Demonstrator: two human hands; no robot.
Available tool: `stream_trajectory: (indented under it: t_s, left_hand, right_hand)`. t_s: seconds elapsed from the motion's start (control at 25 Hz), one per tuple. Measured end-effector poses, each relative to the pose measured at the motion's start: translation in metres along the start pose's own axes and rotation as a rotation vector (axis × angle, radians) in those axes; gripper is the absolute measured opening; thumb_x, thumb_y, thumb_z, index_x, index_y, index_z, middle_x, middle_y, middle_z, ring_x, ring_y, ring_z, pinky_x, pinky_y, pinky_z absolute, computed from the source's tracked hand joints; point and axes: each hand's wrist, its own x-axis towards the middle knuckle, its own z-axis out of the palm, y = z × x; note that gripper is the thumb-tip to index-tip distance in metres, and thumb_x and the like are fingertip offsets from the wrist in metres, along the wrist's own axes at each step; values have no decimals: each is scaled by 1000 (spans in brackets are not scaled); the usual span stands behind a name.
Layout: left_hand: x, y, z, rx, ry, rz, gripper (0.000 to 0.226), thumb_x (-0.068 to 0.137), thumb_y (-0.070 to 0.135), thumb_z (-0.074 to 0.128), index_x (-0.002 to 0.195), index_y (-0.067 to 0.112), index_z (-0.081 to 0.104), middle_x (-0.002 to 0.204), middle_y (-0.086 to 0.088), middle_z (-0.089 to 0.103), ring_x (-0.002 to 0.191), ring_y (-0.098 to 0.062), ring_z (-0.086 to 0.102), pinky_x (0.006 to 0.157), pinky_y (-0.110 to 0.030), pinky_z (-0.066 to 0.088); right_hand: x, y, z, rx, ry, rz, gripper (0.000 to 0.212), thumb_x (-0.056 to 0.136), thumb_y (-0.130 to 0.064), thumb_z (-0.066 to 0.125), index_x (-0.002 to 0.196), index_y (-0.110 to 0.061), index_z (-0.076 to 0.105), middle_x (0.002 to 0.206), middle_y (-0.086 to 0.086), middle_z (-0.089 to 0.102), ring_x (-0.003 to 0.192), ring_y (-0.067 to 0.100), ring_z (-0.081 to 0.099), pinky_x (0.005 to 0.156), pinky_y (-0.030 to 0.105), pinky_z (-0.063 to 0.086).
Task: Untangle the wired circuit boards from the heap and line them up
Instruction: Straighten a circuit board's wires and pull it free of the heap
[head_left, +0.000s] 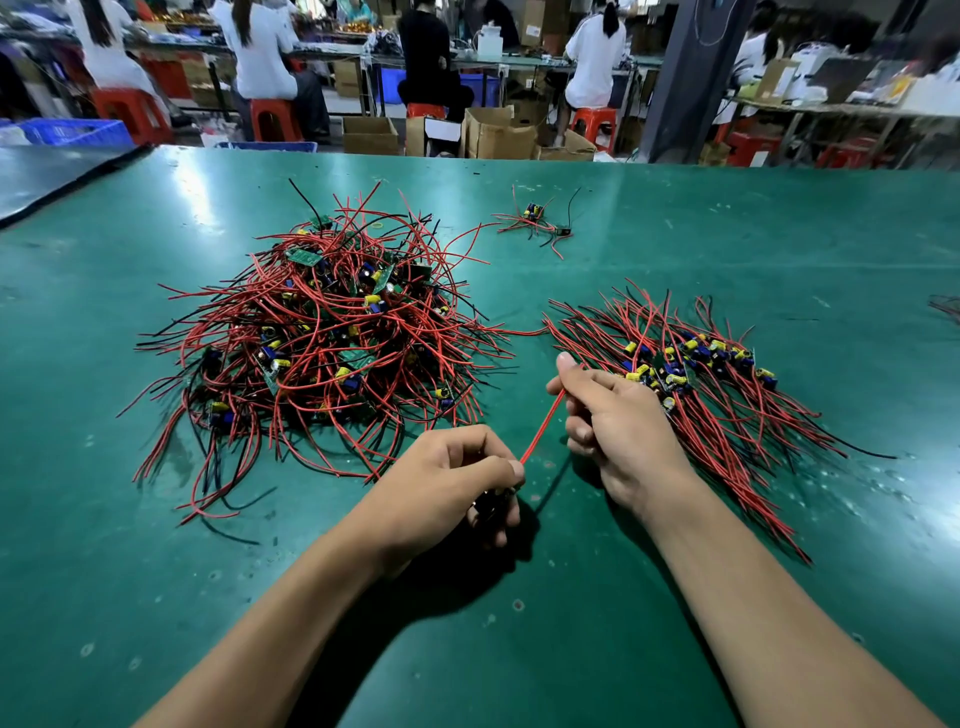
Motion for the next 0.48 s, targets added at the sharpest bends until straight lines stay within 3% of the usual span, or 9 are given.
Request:
stream_trajectory:
  t_s: [0.28, 0.48]
  left_hand:
    - [-1, -1, -2, 28, -56, 24, 16, 93, 9, 61, 77, 11, 59, 63, -12, 66, 50, -23, 57, 53, -27, 43]
    - [0, -3, -2, -13, -47, -2, 16, 92, 10, 61, 77, 10, 60, 64, -14, 66, 50, -24, 59, 51, -25, 46]
  right_hand:
    - [-1, -11, 1, 381, -81, 371, 44, 98, -27, 58, 58, -14, 46, 44, -5, 30, 26, 3, 20, 28, 17, 15]
    - [-2, -11, -1, 384, -109, 357, 40, 97, -33, 60, 64, -12, 52, 51, -5, 35, 28, 3, 23, 28, 15, 17]
